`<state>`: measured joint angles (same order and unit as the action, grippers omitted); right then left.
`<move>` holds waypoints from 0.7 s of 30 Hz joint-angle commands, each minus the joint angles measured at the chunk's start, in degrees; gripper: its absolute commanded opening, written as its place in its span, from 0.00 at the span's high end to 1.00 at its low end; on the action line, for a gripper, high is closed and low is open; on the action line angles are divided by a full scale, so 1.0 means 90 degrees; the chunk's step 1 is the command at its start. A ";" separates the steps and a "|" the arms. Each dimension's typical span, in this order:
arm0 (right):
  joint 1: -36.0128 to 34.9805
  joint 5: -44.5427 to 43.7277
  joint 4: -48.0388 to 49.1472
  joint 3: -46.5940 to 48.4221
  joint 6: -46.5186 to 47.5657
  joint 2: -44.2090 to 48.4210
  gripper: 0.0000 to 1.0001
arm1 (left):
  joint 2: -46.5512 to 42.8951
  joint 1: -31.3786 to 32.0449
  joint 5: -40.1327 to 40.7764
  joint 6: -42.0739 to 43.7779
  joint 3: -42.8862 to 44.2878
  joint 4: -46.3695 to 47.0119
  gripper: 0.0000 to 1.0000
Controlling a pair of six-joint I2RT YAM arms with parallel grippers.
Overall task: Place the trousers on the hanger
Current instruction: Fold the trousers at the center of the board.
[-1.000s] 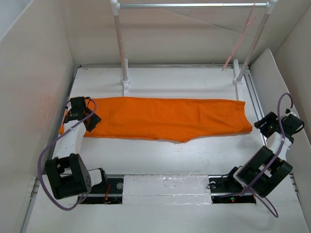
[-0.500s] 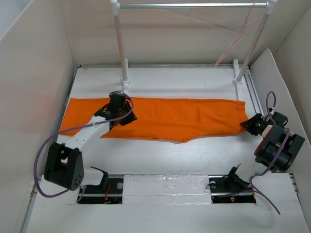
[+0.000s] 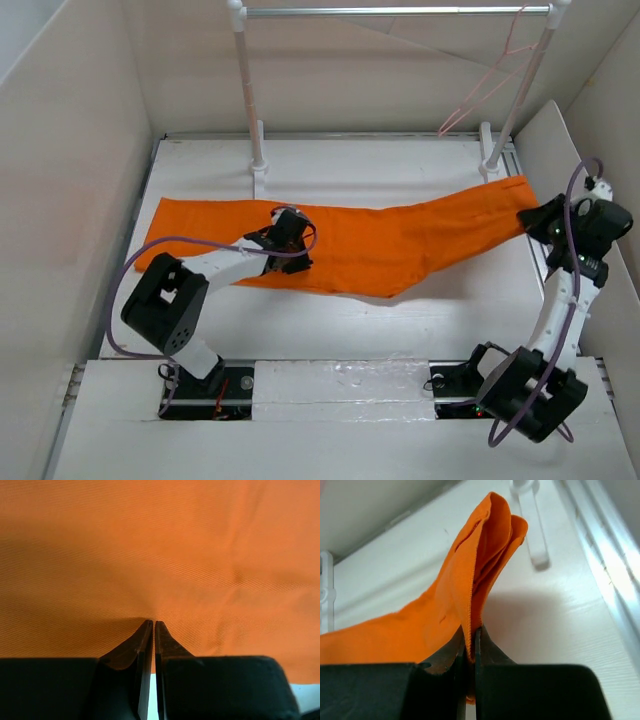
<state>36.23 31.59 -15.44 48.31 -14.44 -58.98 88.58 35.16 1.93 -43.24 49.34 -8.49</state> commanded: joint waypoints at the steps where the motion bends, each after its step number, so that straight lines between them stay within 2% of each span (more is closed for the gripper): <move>1: 0.0037 -0.0424 -0.0802 0.0987 0.0538 0.0400 1.00 | 0.0236 0.0545 -0.0010 -0.0204 0.0288 0.0318 0.97; 5: -0.0187 -0.0766 -0.1817 0.2023 0.1018 0.0596 1.00 | 0.0790 0.1666 -0.0078 -0.0380 0.0678 0.0582 0.97; 8: -0.0576 -0.0962 -0.2053 0.2832 0.1135 0.0636 1.00 | 0.1434 0.2156 -0.0176 -0.0478 0.1302 0.0621 0.98; 14: -0.1495 -0.1157 -0.2181 0.3644 0.1106 0.0587 1.00 | 0.2129 0.2676 -0.0576 -0.0537 0.1988 0.0680 0.99; 17: -0.2489 -0.1653 -0.2161 0.4092 0.0931 0.0441 1.00 | 0.2471 0.2831 -0.0898 -0.0615 0.2066 0.0699 1.00; 18: -0.3507 -0.2322 -0.2103 0.4288 0.0785 0.0237 1.00 | 0.2482 0.2832 -0.0918 -0.0634 0.2008 0.0641 1.00; 19: -0.3517 -0.2329 -0.2103 0.4348 0.0784 0.0235 1.00 | 0.2425 0.2832 -0.0918 -0.0635 0.2008 0.0641 1.00; 21: -0.4507 -0.2785 -0.1966 0.4455 0.0579 0.0051 1.00 | 0.2113 0.2832 -0.0676 -0.0596 0.1833 0.0465 1.00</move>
<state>5.45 13.96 -38.89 84.05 -6.48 -57.17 109.67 60.18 -4.34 -48.27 66.96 -1.67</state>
